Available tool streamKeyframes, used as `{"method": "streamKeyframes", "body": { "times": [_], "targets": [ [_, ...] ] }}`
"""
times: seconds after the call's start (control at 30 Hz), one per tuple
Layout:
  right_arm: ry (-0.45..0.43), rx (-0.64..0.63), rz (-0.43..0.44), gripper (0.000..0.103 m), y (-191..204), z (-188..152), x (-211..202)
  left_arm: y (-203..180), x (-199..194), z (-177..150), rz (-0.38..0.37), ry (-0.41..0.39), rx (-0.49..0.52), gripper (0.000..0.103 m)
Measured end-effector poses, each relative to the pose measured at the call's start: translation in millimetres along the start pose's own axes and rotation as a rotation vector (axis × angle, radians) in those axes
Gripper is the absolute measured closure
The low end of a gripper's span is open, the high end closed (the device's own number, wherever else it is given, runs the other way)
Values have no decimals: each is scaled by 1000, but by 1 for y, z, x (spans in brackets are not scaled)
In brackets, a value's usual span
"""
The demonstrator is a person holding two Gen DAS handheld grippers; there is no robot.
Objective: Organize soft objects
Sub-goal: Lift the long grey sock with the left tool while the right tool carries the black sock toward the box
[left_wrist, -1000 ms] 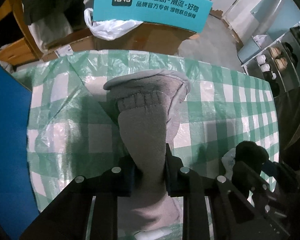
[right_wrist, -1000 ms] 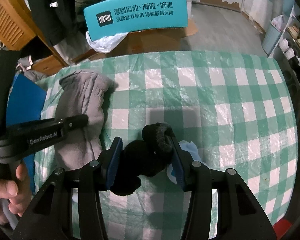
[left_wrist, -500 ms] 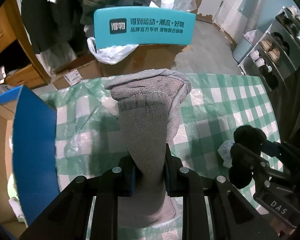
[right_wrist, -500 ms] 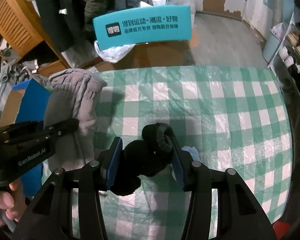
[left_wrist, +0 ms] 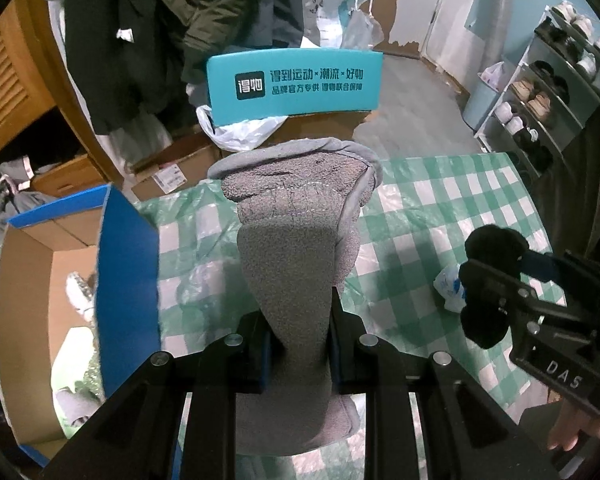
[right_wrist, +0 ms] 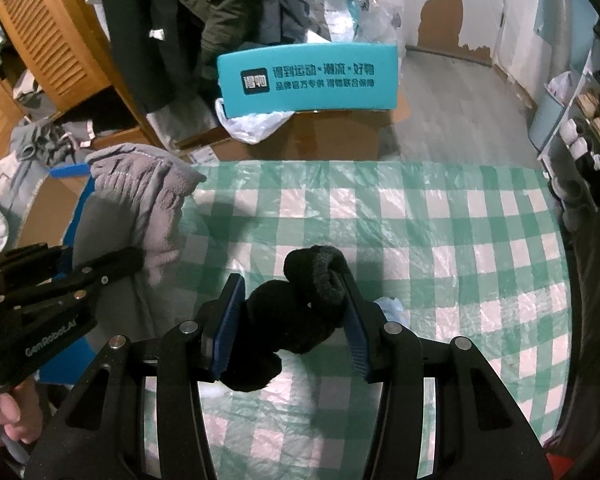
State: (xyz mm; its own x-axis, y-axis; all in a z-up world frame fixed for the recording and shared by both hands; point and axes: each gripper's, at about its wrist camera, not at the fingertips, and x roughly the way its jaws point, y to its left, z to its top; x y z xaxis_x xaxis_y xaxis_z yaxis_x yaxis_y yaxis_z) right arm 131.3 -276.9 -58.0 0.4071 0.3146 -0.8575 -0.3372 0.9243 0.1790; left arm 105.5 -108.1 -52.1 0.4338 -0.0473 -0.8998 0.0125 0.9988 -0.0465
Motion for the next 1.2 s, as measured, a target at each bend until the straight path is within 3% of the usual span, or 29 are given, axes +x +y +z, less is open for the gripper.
{"method": "streamKeyframes", "body": {
  "times": [0.77, 1.2],
  "targets": [
    [-69, -100, 32, 55, 52, 1, -39, 30, -55, -27, 19, -59, -17, 81],
    [-83, -174, 78, 55, 101, 5, -43, 69, -84, -40, 28, -101, -52, 81]
  ]
}}
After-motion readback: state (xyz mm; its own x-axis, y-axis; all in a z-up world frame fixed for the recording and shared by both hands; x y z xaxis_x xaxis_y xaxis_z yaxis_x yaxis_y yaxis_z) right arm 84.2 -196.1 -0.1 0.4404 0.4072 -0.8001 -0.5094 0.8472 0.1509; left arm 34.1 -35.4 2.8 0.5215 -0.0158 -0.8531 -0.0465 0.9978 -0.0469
